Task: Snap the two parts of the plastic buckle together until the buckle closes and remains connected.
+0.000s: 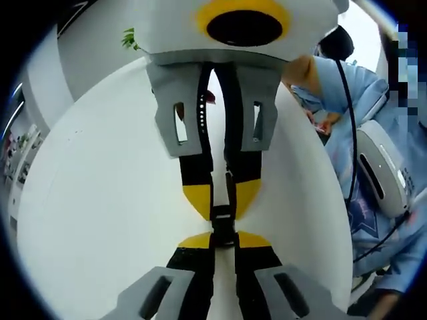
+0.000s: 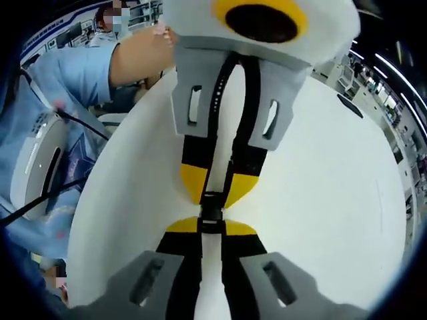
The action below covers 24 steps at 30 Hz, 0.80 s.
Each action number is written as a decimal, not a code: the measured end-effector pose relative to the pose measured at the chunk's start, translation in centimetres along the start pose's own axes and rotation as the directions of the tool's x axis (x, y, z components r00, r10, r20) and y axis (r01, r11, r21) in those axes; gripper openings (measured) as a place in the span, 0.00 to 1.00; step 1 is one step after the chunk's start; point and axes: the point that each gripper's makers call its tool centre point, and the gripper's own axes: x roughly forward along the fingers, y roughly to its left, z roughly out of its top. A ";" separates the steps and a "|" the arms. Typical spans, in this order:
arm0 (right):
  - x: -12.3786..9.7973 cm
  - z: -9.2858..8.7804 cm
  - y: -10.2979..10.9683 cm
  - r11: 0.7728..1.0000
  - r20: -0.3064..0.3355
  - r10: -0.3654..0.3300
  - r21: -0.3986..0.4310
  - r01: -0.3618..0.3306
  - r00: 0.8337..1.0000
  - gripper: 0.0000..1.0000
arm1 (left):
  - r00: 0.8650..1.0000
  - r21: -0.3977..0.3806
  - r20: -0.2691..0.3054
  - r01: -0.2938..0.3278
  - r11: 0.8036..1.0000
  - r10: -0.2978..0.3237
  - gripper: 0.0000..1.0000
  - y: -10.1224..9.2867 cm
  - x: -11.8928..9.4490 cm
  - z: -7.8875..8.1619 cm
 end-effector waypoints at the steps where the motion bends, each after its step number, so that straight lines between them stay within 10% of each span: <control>1: 0.0 0.0 0.0 1.000 0.000 -0.002 0.006 0.002 1.000 0.07 | 1.000 -0.001 0.001 0.002 1.000 -0.002 0.07 0.0 0.0 0.0; 24: -0.5 0.4 1.6 0.997 -0.026 -0.053 0.048 0.054 0.998 0.09 | 1.000 0.015 -0.003 0.009 1.000 -0.009 0.11 -0.3 0.0 0.2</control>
